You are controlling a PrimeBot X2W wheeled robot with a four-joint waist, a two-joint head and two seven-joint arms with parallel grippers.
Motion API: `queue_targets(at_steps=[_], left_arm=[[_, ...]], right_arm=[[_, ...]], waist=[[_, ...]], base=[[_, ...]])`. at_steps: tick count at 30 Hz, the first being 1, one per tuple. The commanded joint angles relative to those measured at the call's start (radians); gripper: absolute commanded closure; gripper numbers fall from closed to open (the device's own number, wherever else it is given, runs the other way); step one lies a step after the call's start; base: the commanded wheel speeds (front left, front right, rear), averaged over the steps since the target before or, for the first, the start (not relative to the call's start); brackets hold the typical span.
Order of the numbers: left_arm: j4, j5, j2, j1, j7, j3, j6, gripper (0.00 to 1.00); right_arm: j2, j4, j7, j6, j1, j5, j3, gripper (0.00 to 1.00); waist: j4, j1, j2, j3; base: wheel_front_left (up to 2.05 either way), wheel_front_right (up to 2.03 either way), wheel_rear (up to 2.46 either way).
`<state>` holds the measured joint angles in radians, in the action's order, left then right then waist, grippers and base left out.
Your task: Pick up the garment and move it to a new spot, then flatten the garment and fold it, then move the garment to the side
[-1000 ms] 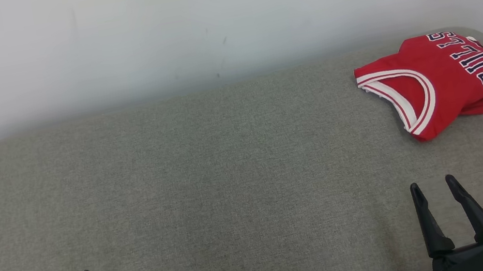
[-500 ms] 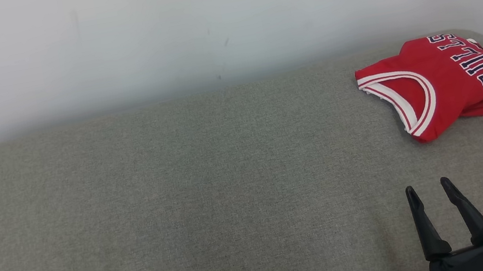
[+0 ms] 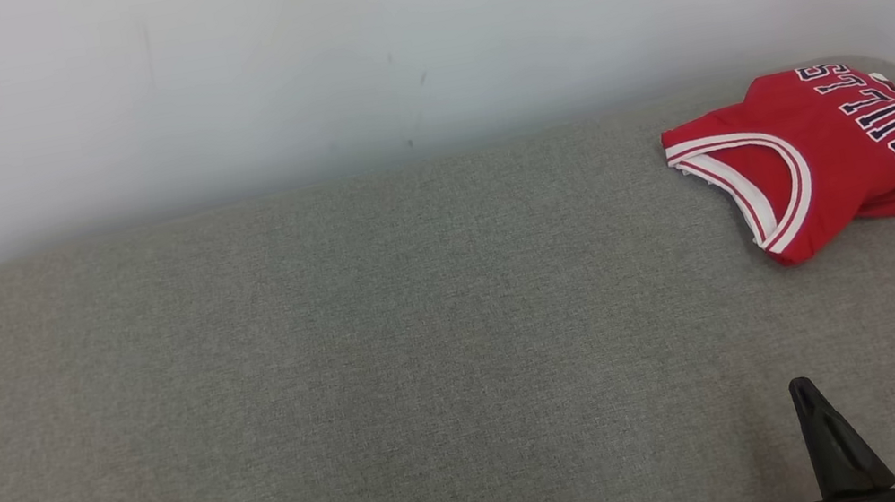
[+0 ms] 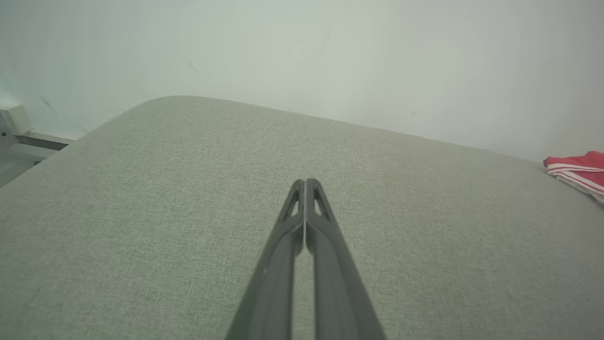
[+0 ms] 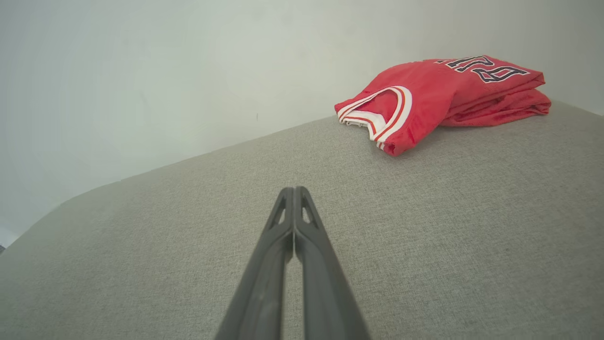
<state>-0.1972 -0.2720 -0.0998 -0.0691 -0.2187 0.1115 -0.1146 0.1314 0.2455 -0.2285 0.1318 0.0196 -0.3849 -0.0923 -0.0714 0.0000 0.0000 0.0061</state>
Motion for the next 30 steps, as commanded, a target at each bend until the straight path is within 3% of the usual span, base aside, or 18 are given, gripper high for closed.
queue_targets(at_steps=[1, 30], left_arm=[[0.012, -0.052, -0.002, 0.028, 0.008, 0.005, -0.002, 1.0], [-0.006, -0.535, 0.017, 0.085, 0.127, 0.001, -0.009, 1.0]], right_arm=[[0.001, -0.015, 0.008, 0.0, -0.023, -0.047, 0.01, 1.0], [-0.02, -0.012, 0.122, -0.001, -0.065, -0.501, 0.071, 1.0]], waist=[[0.001, 0.0, 0.0, 0.0], [0.019, 0.0, 0.0, -0.001]], base=[[0.0, 0.0, 0.0], [0.0, 0.0, 0.0]])
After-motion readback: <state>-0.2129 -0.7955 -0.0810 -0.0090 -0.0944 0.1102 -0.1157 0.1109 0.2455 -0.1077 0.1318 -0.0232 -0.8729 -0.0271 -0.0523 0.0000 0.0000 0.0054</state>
